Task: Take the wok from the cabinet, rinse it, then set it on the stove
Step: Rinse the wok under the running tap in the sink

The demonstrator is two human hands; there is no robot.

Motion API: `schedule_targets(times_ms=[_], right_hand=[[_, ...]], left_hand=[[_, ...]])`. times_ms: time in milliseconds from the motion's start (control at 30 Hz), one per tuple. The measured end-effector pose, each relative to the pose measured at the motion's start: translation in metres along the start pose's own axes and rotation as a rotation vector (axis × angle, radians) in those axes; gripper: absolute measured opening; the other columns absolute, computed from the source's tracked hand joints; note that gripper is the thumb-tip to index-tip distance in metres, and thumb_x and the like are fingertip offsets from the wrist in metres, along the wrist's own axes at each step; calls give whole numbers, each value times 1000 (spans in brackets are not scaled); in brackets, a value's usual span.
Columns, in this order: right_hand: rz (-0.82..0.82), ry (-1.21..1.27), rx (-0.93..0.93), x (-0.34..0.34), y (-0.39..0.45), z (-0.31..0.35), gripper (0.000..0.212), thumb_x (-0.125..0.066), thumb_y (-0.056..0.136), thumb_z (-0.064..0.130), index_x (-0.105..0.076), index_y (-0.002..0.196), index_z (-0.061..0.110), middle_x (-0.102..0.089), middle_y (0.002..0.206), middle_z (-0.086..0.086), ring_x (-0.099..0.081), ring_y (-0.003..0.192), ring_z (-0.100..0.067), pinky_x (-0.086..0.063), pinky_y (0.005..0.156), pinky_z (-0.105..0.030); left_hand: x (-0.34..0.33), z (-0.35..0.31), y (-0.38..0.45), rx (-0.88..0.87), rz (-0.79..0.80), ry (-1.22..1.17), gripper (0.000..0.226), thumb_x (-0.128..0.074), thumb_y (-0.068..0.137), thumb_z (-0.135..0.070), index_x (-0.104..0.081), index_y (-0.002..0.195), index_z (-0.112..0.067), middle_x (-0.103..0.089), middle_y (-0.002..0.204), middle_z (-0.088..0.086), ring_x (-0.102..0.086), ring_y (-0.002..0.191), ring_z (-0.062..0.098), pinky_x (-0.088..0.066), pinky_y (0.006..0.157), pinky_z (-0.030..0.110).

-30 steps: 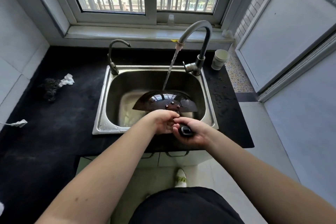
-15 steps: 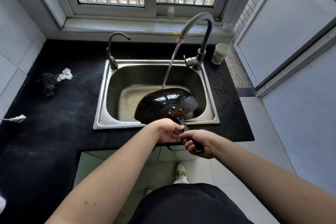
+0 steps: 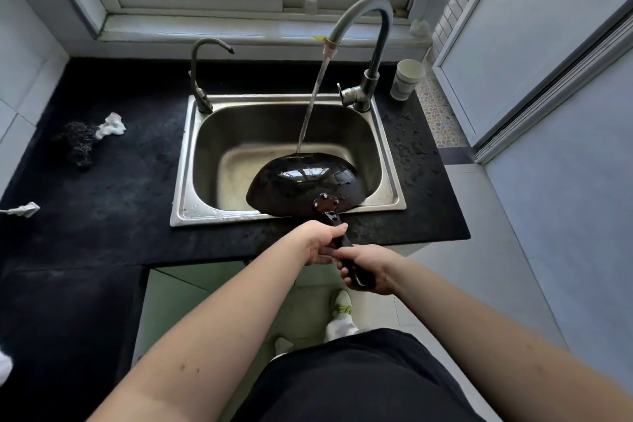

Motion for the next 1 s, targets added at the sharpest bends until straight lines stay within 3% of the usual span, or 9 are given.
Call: schedule_targets(times_ms=[133,233,333,400,500,667,800,933,1000], right_hand=[[9,-194,-124,1,-2,6,9,-60,92,18,-61,93,9,-55,66,-1,-56,55,-8,-51,49,-21],[-14,-253,-154,-2,0,5,18,-56,93,23,-56,77,15,-48,58,3,-46,44,-4,-40,42,-15],[-79,-214,-79,-4,11,-2,11,-56,92,24,-50,84,19,-42,44,6,-37,33,-3,-30,36,-12],[-130,-208,-13,-1,17,-3,11,-58,90,21,-47,93,21,-42,47,4,-36,30,-4,-30,37,-11],[-142,-223,44,5,21,-3,10,-60,88,16,-50,90,19,-44,54,1,-38,33,-5,-32,38,-13],[-141,-239,90,16,25,-3,10,-59,85,13,-56,93,19,-47,57,-1,-40,38,-9,-36,40,-16],[-118,-277,143,23,22,1,4,-55,84,10,-53,85,13,-47,56,-3,-41,39,-11,-34,40,-17],[-123,-356,191,39,22,3,5,-57,83,16,-54,82,12,-50,57,-4,-43,37,-12,-33,39,-18],[-136,-405,211,47,23,4,7,-57,81,18,-54,78,12,-52,57,-5,-44,37,-13,-33,40,-19]], left_hand=[[-3,2,0,-20,-51,-6,32,-57,94,-38,-58,75,-13,-62,75,2,-57,66,15,-49,84,35],[-4,4,0,-46,-131,-1,32,-57,94,-38,-56,77,-11,-58,73,4,-55,64,17,-53,75,35],[-6,4,2,-57,-146,-60,26,-56,96,-29,-58,82,-8,-63,77,6,-58,67,19,-54,78,37],[-10,7,5,-26,-96,-160,19,-53,95,-22,-60,89,-5,-67,83,7,-61,71,19,-53,75,34],[-20,13,8,47,-27,-295,22,-49,91,-20,-64,88,-5,-67,89,8,-59,71,20,-46,67,29],[-32,5,14,85,-98,-508,24,-59,92,-29,-54,88,-6,-64,76,8,-62,67,22,-54,59,30],[-37,-11,24,104,-127,-571,25,-58,93,-23,-43,79,-10,-63,58,7,-60,60,20,-47,58,30],[-46,-16,40,147,-164,-519,17,-53,95,-13,-48,80,-6,-64,59,7,-60,40,16,-48,44,24],[-53,-16,47,126,-194,-528,19,-49,98,-14,-53,81,-5,-63,50,4,-58,35,12,-49,49,24]])
Point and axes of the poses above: each hand's wrist, its own y-axis towards the middle knuckle, its own x-axis out of the back of the hand, z = x × y, the point moved 5 cm from there along y, towards the middle knuckle
